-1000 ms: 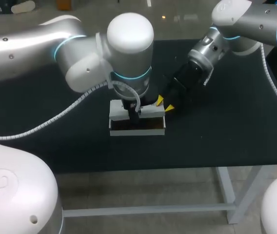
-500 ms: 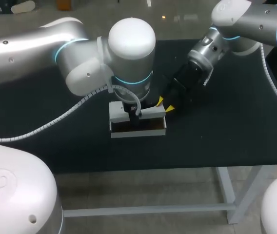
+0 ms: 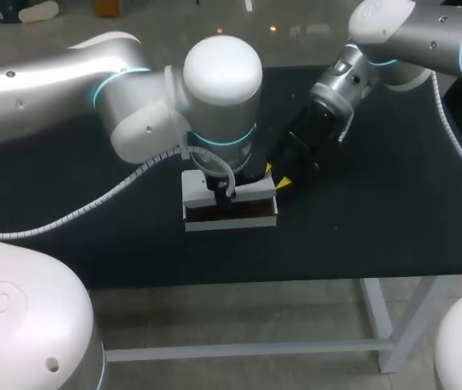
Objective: Assemble the packaging by folding the flat box into shape, placing the metal phone stand inside, and closing the box properly
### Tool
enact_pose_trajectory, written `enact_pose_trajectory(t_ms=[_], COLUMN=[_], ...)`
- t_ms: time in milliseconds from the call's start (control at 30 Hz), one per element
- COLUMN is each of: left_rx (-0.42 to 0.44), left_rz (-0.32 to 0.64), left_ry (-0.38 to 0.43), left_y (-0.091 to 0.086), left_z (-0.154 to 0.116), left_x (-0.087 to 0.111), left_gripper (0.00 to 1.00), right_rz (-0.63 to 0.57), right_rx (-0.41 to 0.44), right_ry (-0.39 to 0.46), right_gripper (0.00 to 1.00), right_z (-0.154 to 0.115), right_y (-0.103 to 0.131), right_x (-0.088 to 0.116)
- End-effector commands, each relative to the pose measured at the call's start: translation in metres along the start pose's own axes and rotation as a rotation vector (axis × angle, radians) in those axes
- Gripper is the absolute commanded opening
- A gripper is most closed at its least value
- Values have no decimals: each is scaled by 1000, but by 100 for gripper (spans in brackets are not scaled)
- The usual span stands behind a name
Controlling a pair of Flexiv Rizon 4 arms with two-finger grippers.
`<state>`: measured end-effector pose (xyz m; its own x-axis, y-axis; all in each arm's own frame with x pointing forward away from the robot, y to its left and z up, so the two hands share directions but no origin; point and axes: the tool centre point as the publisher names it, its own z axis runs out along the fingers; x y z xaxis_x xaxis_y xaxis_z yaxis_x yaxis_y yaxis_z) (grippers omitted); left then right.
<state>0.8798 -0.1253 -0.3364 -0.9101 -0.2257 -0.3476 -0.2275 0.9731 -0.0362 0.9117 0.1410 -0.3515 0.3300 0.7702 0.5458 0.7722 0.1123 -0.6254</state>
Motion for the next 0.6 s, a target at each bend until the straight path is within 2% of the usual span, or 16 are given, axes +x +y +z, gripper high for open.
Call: enact_pose_trajectory(t_ms=[33, 600], left_rx=[-10, -22], left_rz=[4, 17], left_ry=[-7, -5], left_y=[-2, 0], left_z=[2, 10], left_x=[4, 11], left_gripper=[24, 26], right_rz=[-3, 3], right_rx=[-2, -11], right_ry=[-6, -23], right_gripper=[42, 42], right_z=[2, 5], right_y=[0, 2], right_x=[0, -7])
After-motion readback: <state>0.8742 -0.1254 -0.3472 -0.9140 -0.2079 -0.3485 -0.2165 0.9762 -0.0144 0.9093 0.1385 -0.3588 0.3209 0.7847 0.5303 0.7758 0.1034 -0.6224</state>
